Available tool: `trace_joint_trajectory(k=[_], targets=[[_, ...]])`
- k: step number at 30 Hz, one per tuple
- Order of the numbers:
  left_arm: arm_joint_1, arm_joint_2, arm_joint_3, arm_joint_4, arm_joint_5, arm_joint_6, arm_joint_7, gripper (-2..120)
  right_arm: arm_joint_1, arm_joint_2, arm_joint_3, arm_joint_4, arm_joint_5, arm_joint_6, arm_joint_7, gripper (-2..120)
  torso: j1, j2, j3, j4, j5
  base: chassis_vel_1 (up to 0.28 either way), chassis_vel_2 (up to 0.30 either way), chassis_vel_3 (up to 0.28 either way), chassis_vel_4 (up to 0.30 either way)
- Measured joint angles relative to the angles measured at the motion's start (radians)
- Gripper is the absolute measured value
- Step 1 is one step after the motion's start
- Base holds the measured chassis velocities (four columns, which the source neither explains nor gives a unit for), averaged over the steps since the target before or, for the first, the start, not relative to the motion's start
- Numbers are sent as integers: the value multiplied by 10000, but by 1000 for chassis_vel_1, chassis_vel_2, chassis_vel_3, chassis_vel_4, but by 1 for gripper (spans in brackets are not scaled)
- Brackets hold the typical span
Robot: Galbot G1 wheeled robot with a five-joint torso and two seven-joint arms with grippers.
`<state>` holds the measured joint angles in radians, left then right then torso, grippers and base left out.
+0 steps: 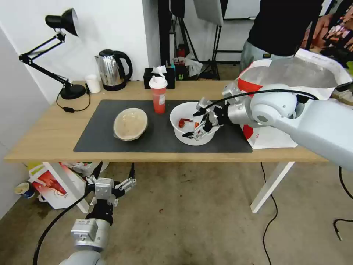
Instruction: Pick up the trash from the table and place it into the takeout bag.
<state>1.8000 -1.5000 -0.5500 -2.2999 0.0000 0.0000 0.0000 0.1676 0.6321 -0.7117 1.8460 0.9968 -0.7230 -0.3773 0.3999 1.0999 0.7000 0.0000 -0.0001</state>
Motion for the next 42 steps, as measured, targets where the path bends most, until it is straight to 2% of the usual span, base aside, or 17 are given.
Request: trace_joint_trajectory(k=[13, 21, 42], targets=[[0, 0, 0, -1, 0, 0, 0, 100, 885, -488, -1081, 418, 561, -1, 2, 100, -1, 3, 0, -1, 1, 0, 0, 0, 0], [0, 0, 0, 0, 0, 0, 0, 100, 1319, -13, -1783, -64, 549, -1, -35, 100, 0, 2, 0, 0, 0, 0, 0, 0, 0], [0, 0, 0, 0, 0, 0, 0, 100, 1499, 642, -2143, -1046, 409, 0, -84, 100, 0, 0, 0, 0, 1, 0, 0, 0, 0]])
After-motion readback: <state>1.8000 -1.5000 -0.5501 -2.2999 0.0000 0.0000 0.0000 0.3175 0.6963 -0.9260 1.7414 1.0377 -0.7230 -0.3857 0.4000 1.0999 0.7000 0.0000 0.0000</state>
